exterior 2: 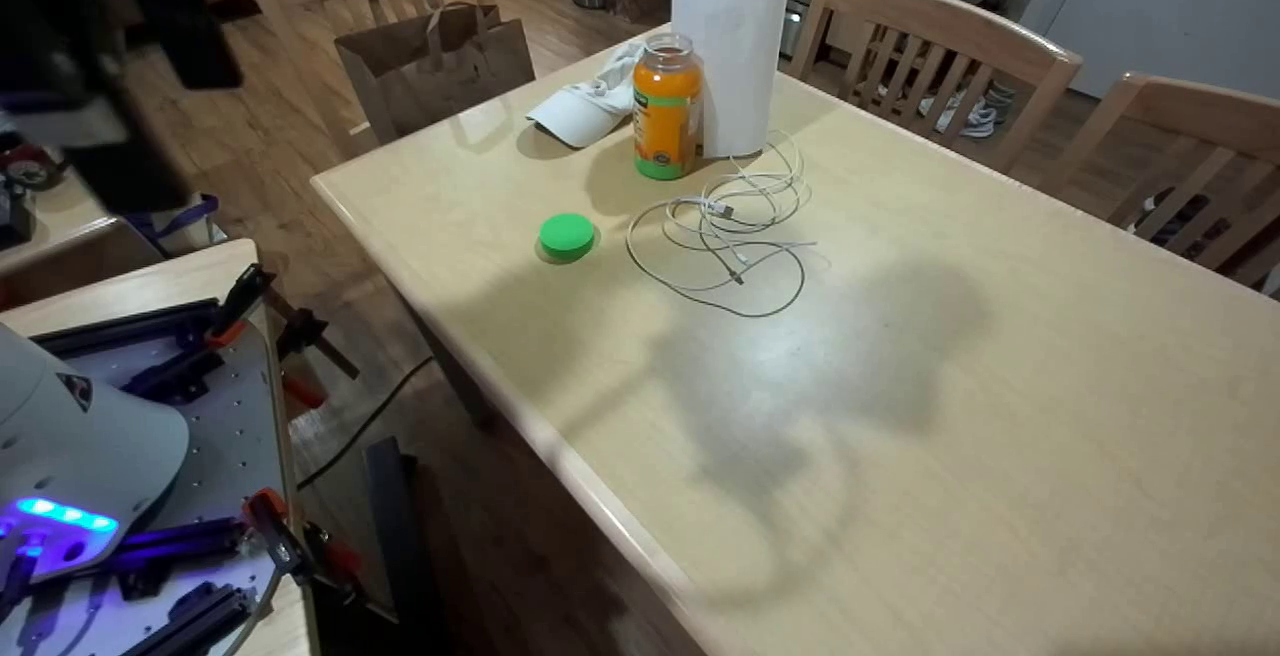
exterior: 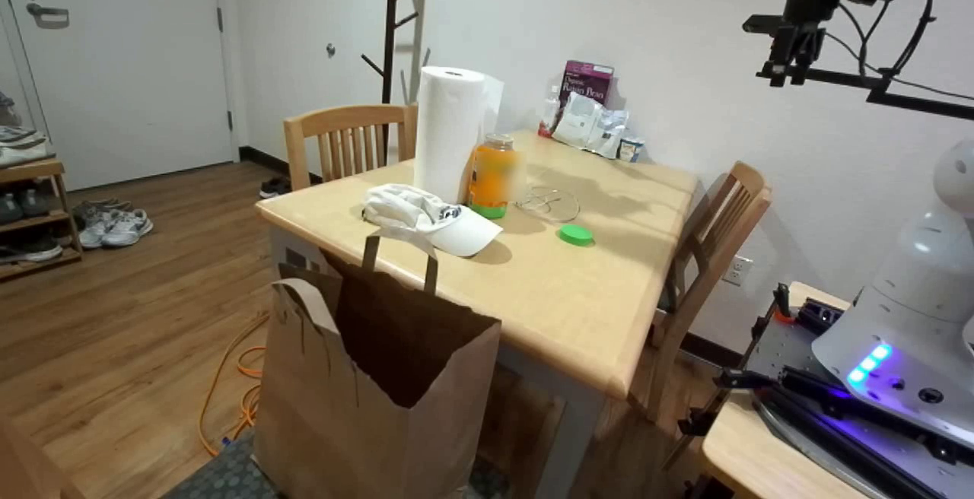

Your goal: Put the cap in the bag

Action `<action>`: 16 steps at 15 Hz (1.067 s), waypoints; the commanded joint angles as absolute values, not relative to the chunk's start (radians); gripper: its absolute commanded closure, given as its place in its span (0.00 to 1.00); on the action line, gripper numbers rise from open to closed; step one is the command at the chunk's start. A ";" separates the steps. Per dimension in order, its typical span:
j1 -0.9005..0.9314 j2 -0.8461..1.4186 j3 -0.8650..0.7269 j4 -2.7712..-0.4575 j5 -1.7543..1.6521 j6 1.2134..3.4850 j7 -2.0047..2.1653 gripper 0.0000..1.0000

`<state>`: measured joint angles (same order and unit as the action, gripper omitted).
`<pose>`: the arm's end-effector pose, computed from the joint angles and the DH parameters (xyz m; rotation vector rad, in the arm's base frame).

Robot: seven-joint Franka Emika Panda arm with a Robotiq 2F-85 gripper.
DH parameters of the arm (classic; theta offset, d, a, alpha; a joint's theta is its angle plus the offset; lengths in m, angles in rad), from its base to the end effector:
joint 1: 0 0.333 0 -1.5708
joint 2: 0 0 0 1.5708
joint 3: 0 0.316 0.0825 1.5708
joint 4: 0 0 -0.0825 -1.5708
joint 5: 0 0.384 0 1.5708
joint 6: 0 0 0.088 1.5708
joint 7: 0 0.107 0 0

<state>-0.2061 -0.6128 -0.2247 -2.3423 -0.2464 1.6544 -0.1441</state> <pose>0.3140 -0.1848 0.5402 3.0304 -0.3195 -0.1708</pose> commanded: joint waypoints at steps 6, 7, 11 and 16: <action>-0.012 -0.467 -0.196 -2.408 -0.168 1.977 -0.350 0.00; 0.009 -0.453 -0.187 -2.416 -0.153 1.981 -0.377 0.00; 0.007 -0.426 -0.160 -2.408 -0.169 1.953 -0.360 0.00; 0.079 -0.376 -0.125 -2.440 -0.170 2.021 -0.533 0.00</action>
<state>0.0424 -0.4156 -0.1612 -2.4159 -0.1830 1.9672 -0.4574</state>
